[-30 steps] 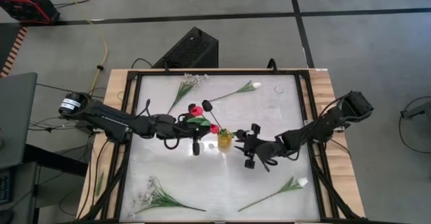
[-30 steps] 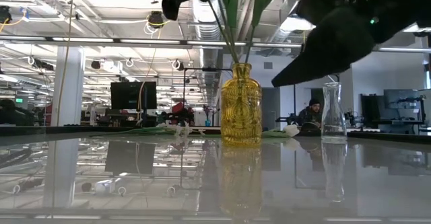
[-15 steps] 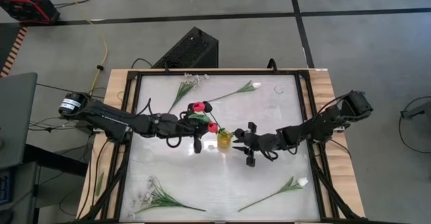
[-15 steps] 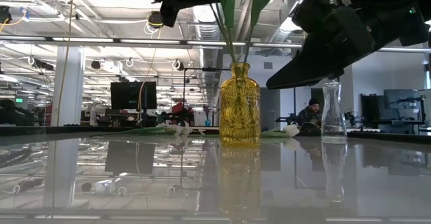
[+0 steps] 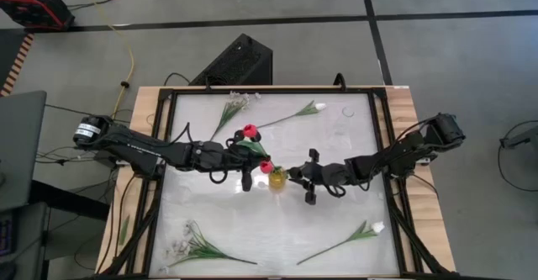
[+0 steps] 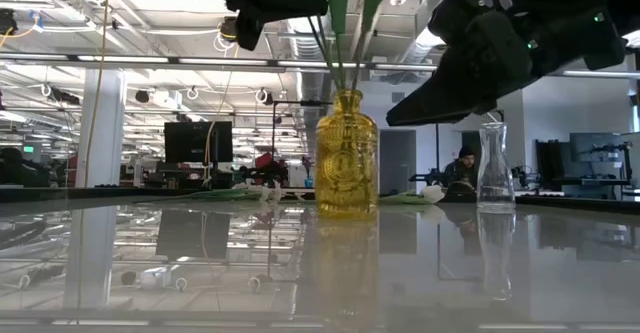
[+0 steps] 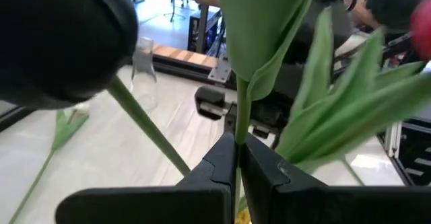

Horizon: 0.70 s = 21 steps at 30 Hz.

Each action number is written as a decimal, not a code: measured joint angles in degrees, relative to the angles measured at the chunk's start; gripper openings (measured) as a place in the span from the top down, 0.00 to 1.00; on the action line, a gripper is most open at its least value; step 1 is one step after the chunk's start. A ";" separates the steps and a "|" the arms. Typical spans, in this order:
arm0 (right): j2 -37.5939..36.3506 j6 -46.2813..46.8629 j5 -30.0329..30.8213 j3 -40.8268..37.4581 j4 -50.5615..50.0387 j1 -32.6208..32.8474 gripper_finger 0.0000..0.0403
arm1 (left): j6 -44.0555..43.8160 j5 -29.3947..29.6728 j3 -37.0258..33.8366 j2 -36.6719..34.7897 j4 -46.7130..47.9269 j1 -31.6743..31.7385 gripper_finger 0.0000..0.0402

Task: Sort flowers into vase by color
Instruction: Put the red tulip into the yellow vase

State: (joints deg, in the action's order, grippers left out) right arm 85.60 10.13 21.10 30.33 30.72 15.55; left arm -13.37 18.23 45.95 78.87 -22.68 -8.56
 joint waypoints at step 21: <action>12.49 -4.06 0.00 0.04 21.44 2.84 0.67 | -3.53 0.12 0.28 6.73 1.70 -0.46 1.00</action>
State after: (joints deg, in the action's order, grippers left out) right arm 98.09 6.07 21.10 30.37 52.16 18.39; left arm -16.90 18.35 46.24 85.60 -20.98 -9.02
